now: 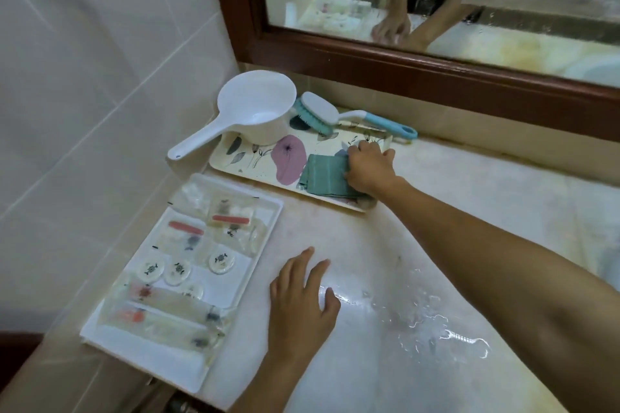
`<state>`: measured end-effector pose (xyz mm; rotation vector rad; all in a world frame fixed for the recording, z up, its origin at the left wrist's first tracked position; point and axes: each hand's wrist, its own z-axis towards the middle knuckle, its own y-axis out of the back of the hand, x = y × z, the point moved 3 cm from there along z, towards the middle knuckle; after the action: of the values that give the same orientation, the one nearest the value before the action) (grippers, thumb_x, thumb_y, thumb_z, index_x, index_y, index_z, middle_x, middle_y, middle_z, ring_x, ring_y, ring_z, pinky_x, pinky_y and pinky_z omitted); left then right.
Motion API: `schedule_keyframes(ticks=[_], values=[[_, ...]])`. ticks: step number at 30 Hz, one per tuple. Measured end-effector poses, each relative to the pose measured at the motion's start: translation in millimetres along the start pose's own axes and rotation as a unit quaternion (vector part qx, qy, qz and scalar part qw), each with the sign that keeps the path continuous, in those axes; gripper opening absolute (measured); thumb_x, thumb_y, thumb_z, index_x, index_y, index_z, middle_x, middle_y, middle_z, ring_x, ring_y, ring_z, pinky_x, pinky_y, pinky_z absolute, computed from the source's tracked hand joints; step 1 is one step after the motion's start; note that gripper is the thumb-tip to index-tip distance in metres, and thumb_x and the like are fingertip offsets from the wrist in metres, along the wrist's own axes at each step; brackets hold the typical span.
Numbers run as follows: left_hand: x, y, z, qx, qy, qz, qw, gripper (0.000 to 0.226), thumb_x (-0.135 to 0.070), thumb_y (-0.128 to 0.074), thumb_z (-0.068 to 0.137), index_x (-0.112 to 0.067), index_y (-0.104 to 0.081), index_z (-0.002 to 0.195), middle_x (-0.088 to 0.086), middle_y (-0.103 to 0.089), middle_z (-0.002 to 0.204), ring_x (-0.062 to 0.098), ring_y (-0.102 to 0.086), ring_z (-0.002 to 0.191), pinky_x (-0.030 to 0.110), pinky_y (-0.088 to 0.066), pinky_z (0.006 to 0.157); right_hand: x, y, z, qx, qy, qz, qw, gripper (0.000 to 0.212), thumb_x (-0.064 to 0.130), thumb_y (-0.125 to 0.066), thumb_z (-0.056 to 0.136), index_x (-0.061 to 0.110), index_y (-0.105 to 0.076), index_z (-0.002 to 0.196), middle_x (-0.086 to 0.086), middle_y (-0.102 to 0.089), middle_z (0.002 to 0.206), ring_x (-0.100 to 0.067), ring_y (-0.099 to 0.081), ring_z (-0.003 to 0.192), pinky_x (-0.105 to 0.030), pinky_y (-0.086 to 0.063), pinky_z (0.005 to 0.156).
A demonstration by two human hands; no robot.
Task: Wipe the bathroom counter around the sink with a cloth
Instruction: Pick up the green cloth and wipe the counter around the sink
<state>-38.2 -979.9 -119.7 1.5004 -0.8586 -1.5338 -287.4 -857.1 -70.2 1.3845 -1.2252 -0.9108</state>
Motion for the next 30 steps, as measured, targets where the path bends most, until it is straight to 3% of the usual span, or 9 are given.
schedule_keyframes(ticks=[5, 8, 12, 16, 20, 23, 27, 30], values=[[-1.3, -0.3, 2.0, 0.002, -0.002, 0.012, 1.0, 0.045, -0.04, -0.049, 0.079, -0.032, -0.061, 0.122, -0.006, -0.048, 0.143, 0.017, -0.039, 0.128, 0.038, -0.041, 0.097, 6.8, 19.1, -16.6, -0.049, 0.006, 0.002, 0.999, 0.029, 0.017, -0.054, 0.087, 0.019, -0.06, 0.116, -0.011, -0.051, 0.119, -0.03, -0.039, 0.117, -0.049, -0.03, 0.096], [-3.5, 1.3, 3.0, 0.01, 0.0, 0.021, 1.0, 0.045, -0.038, -0.048, 0.078, -0.03, -0.062, 0.12, -0.004, -0.049, 0.142, 0.02, -0.042, 0.125, 0.041, -0.043, 0.094, -0.7, 33.1, -49.0, -0.112, -0.007, 0.075, 0.991, 0.014, 0.017, -0.055, 0.085, 0.017, -0.059, 0.098, -0.008, -0.063, 0.104, -0.03, -0.051, 0.102, -0.042, -0.033, 0.088], [-5.8, 3.9, 2.6, 0.006, -0.004, 0.015, 1.0, 0.045, -0.036, -0.048, 0.076, -0.027, -0.062, 0.118, -0.002, -0.051, 0.14, 0.024, -0.045, 0.123, 0.042, -0.043, 0.091, -24.4, 40.4, -120.7, -0.172, -0.054, 0.27, 0.946, 0.005, 0.013, -0.056, 0.089, 0.015, -0.054, 0.093, -0.008, -0.066, 0.089, -0.029, -0.057, 0.081, -0.038, -0.047, 0.073], [-6.7, 3.5, 0.9, -0.002, -0.004, 0.008, 1.0, 0.043, -0.031, -0.054, 0.073, -0.023, -0.064, 0.115, 0.001, -0.052, 0.137, 0.028, -0.047, 0.121, 0.045, -0.043, 0.089, -65.9, 33.8, -191.4, -0.187, -0.124, 0.377, 0.898, 0.016, 0.006, -0.06, 0.087, 0.021, -0.053, 0.086, -0.002, -0.063, 0.079, -0.022, -0.055, 0.072, -0.032, -0.044, 0.063], [-9.8, 2.6, 0.1, -0.007, 0.004, 0.008, 1.0, 0.042, -0.027, -0.055, 0.07, -0.02, -0.068, 0.109, 0.004, -0.055, 0.133, 0.032, -0.049, 0.118, 0.048, -0.044, 0.087, -126.2, 31.5, -246.3, -0.167, -0.191, 0.364, 0.896, 0.021, 0.005, -0.06, 0.087, 0.026, -0.057, 0.083, 0.003, -0.064, 0.078, -0.016, -0.055, 0.071, -0.026, -0.042, 0.06], [-20.8, -1.2, 6.7, 0.006, 0.059, -0.015, 0.998, 0.038, -0.022, -0.063, 0.075, -0.019, -0.069, 0.113, 0.005, -0.05, 0.14, 0.033, -0.04, 0.128, 0.051, -0.037, 0.097, -177.8, 36.1, -270.9, -0.171, -0.232, 0.344, 0.894, 0.017, 0.007, -0.056, 0.091, 0.024, -0.058, 0.087, -0.001, -0.063, 0.083, -0.017, -0.057, 0.074, -0.027, -0.042, 0.055], [-77.1, -14.6, 21.5, 0.026, 0.028, -0.075, 0.996, 0.042, -0.017, -0.065, 0.08, -0.021, -0.063, 0.121, 0.002, -0.04, 0.149, 0.027, -0.032, 0.136, 0.045, -0.03, 0.107, -249.6, 48.2, -273.6, -0.19, -0.267, 0.329, 0.885, 0.014, 0.01, -0.055, 0.091, 0.023, -0.058, 0.091, -0.008, -0.064, 0.089, -0.027, -0.06, 0.082, -0.037, -0.05, 0.065], [-116.4, -39.8, 31.3, 0.049, 0.028, -0.069, 0.996, 0.044, -0.024, -0.06, 0.085, -0.025, -0.057, 0.129, -0.002, -0.035, 0.153, 0.023, -0.027, 0.14, 0.044, -0.027, 0.109, -302.3, 60.4, -249.3, -0.206, -0.261, 0.331, 0.883, 0.014, 0.007, -0.057, 0.089, 0.02, -0.059, 0.094, -0.009, -0.064, 0.091, -0.029, -0.06, 0.084, -0.034, -0.048, 0.068]])
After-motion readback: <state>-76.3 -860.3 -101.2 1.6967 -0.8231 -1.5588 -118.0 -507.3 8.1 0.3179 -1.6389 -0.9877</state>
